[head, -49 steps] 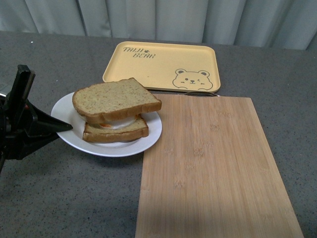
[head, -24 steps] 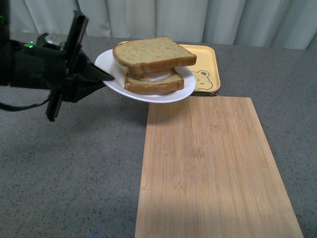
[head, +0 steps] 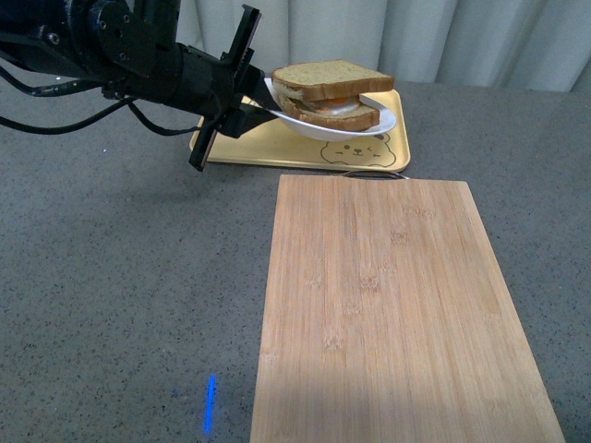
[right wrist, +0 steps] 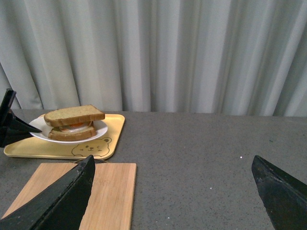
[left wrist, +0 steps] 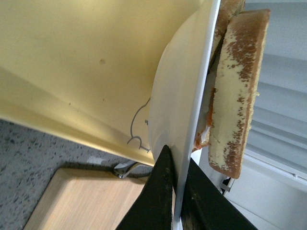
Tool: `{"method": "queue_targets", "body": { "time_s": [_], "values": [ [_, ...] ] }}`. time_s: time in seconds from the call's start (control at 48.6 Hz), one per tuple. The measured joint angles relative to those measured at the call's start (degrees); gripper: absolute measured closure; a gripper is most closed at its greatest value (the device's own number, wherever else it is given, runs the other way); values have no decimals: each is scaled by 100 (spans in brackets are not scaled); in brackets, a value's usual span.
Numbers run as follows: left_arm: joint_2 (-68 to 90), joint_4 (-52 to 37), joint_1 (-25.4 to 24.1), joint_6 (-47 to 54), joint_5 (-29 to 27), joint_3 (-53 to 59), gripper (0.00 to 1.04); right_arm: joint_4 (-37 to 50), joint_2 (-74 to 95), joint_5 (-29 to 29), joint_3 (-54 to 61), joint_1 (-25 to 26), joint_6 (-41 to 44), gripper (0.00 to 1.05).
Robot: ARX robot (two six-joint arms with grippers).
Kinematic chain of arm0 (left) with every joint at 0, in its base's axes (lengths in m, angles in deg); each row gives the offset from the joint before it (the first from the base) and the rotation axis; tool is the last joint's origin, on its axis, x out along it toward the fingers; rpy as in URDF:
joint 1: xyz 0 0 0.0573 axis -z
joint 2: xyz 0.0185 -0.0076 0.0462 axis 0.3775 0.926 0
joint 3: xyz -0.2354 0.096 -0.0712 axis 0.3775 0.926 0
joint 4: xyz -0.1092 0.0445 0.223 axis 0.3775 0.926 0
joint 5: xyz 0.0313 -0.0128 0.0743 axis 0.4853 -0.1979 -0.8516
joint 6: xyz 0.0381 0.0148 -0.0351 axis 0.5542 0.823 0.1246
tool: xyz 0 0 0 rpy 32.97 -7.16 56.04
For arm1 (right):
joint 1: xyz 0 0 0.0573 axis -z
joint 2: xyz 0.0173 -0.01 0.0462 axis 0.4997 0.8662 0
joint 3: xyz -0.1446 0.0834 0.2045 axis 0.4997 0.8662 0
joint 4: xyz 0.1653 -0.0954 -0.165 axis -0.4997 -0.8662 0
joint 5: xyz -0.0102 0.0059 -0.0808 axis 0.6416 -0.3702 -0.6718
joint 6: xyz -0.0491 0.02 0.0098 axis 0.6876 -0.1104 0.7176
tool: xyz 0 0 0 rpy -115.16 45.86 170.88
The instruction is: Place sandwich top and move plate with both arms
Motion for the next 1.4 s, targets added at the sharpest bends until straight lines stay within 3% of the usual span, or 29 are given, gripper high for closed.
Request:
{"method": "queue_targets", "body": {
  "time_s": [0.185, 0.268, 0.474, 0.638, 0.7, 0.762, 0.824, 0.844, 0.947, 1.133, 1.4],
  "values": [
    [400, 365, -20, 15, -44, -599, 100, 0, 0, 0, 0, 0, 0, 9],
    [332, 323, -61, 70, -42, -551, 80, 0, 0, 0, 0, 2, 0, 9],
    [-212, 81, -151, 365, -83, 157, 51, 0, 0, -2, 0, 0, 0, 9],
    [-1145, -293, -240, 815, -350, 1178, 23, 0, 0, -2, 0, 2, 0, 9],
    [-1252, -1333, -203, 1504, -1220, 1565, 29, 0, 0, -2, 0, 0, 0, 9],
    [-1460, -3499, -197, 3305, -2951, 2564, 43, 0, 0, 2, 0, 0, 0, 9],
    [-1698, -4597, -238, 4557, -3460, 3331, 54, 0, 0, 0, 0, 2, 0, 9],
    [-1862, -4994, -278, 5149, -3482, 3676, 59, 0, 0, 0, 0, 2, 0, 9],
    [-2498, -5598, -393, 6026, -3447, 4540, 75, 0, 0, -4, 0, 2, 0, 9],
    [-3392, -5869, -562, 6524, -3311, 5663, 101, 0, 0, 0, 0, 2, 0, 9],
    [-4481, -5914, -713, 6686, -3119, 6935, 101, 0, 0, 0, 0, 2, 0, 9]
  ]
}}
